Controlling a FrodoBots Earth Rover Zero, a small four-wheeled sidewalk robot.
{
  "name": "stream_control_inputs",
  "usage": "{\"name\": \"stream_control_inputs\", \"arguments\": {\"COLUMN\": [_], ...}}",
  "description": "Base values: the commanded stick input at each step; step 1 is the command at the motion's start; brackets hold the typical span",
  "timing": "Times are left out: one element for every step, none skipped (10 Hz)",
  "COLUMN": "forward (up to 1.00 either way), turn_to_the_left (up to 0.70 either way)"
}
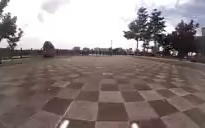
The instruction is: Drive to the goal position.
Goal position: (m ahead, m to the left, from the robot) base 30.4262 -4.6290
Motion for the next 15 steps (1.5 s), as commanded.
{"name": "stream_control_inputs", "arguments": {"forward": [1.00, 1.00, 1.00, 1.00, 1.00, 1.00, 1.00, 1.00, 1.00, 1.00, 1.00, 1.00, 1.00, 1.00, 1.00], "turn_to_the_left": [0.00, 0.00, 0.00, 0.00, 0.00, 0.00, 0.00, 0.00, 0.00, 0.00, 0.00, 0.00, 0.00, 0.00, 0.00]}}
